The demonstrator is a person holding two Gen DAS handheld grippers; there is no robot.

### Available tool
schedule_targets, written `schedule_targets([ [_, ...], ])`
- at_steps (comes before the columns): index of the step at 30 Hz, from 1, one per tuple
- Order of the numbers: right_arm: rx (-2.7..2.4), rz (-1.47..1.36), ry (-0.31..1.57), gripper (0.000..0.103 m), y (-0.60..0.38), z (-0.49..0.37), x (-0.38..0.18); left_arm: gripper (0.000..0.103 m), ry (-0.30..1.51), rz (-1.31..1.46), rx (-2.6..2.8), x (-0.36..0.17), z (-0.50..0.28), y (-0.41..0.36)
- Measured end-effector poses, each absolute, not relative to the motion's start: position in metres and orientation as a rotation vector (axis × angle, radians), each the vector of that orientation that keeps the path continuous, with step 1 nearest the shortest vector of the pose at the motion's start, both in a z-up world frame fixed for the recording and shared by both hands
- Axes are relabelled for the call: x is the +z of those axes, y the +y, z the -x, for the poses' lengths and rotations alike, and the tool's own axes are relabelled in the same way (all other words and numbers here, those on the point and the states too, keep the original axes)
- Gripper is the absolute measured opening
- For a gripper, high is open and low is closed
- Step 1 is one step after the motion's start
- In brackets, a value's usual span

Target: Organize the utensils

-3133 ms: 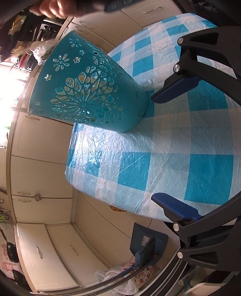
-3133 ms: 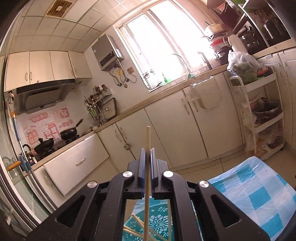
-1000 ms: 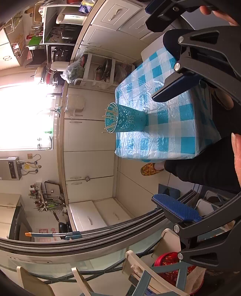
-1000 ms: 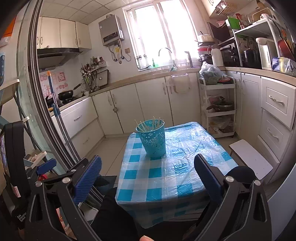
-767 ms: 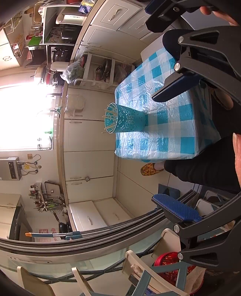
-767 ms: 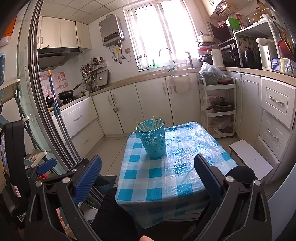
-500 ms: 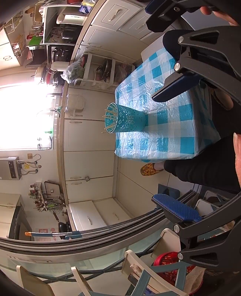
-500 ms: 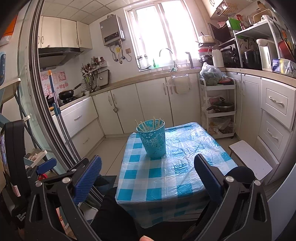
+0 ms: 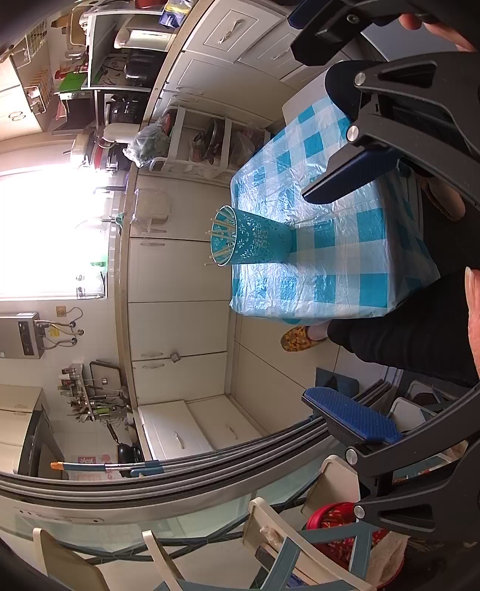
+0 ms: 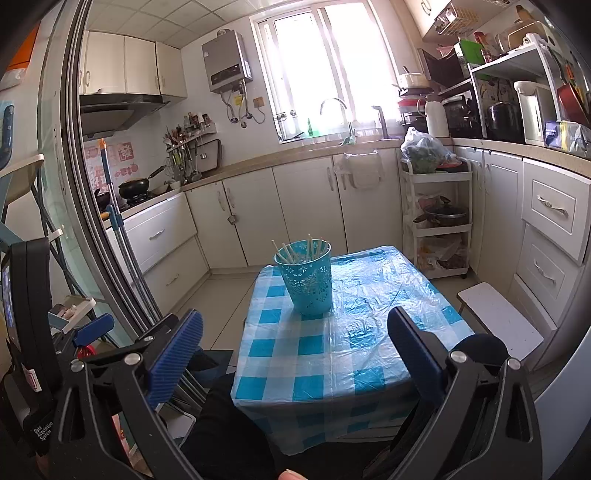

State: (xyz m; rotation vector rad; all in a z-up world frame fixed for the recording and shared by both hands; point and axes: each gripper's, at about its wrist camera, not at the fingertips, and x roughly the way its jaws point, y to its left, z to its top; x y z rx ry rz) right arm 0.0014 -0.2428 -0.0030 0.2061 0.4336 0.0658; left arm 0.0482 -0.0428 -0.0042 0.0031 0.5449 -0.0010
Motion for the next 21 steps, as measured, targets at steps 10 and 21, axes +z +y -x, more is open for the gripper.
schedule_targets([
  [10, 0.066, -0.204, 0.432, 0.096, -0.2412, -0.0005, -0.0023, 0.095, 0.544, -0.003, 0.000, -0.0044, -0.0482, -0.0425],
  [21, 0.065, -0.203, 0.431, 0.096, -0.2401, -0.0003, -0.0023, 0.095, 0.544, -0.003, 0.000, -0.0046, -0.0480, -0.0425],
])
